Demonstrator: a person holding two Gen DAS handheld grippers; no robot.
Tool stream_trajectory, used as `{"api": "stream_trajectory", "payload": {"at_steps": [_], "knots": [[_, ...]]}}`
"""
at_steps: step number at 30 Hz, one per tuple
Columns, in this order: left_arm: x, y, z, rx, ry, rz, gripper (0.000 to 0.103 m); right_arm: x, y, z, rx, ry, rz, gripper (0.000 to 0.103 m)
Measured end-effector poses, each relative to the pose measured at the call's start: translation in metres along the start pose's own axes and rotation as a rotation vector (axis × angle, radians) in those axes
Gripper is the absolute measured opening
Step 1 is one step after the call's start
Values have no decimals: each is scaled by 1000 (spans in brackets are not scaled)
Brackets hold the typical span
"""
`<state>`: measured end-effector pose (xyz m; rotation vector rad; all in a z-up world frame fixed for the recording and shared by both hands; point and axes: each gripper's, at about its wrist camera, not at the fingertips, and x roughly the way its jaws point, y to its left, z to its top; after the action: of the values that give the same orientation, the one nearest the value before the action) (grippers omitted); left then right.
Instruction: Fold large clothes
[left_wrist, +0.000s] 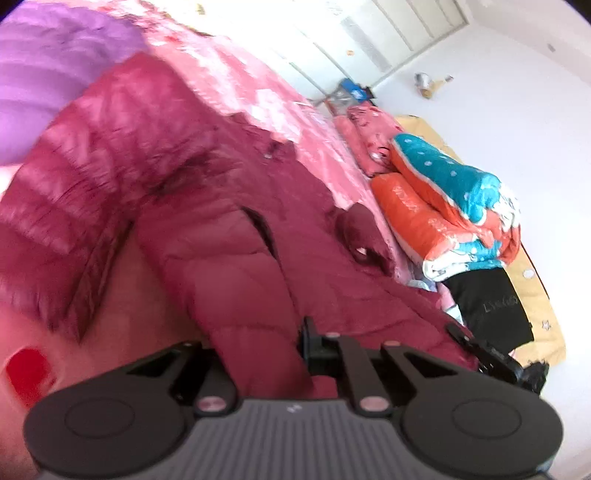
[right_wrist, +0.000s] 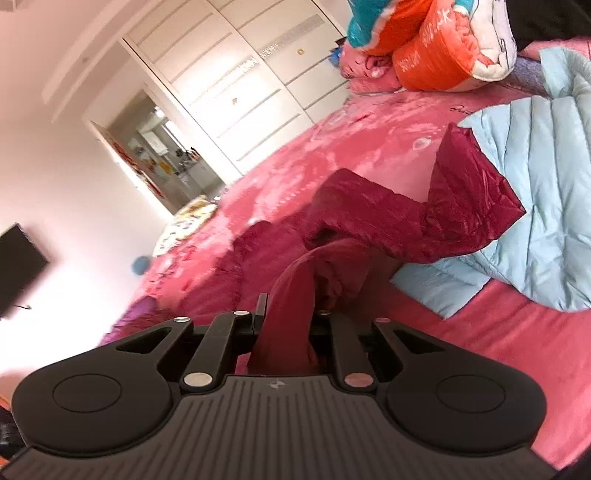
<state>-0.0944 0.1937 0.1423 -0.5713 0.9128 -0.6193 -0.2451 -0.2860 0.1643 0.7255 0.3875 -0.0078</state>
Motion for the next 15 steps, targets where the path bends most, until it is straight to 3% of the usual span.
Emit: {"api": "stream_trajectory", "payload": {"at_steps": [3, 6, 9, 12, 13, 14, 15], "knots": [[-11, 17, -21, -9, 61, 80, 13, -3, -2, -16, -3, 70, -34, 15], [-2, 36, -46, -15, 160, 199, 17, 3, -13, -41, -32, 169, -130, 17], [7, 40, -63, -5, 230, 274, 23, 13, -30, -57, 8, 233, -204, 26], [-4, 24, -66, 52, 219, 294, 34, -1, -30, -55, 11, 206, -255, 60], [-8, 14, -63, 82, 207, 295, 37, -7, -29, -52, 0, 176, -271, 83], [-15, 4, -61, 123, 188, 291, 43, -13, -25, -46, -21, 143, -299, 95], [-21, -7, -57, 161, 168, 285, 46, -21, -18, -43, -47, 111, -317, 96]]}}
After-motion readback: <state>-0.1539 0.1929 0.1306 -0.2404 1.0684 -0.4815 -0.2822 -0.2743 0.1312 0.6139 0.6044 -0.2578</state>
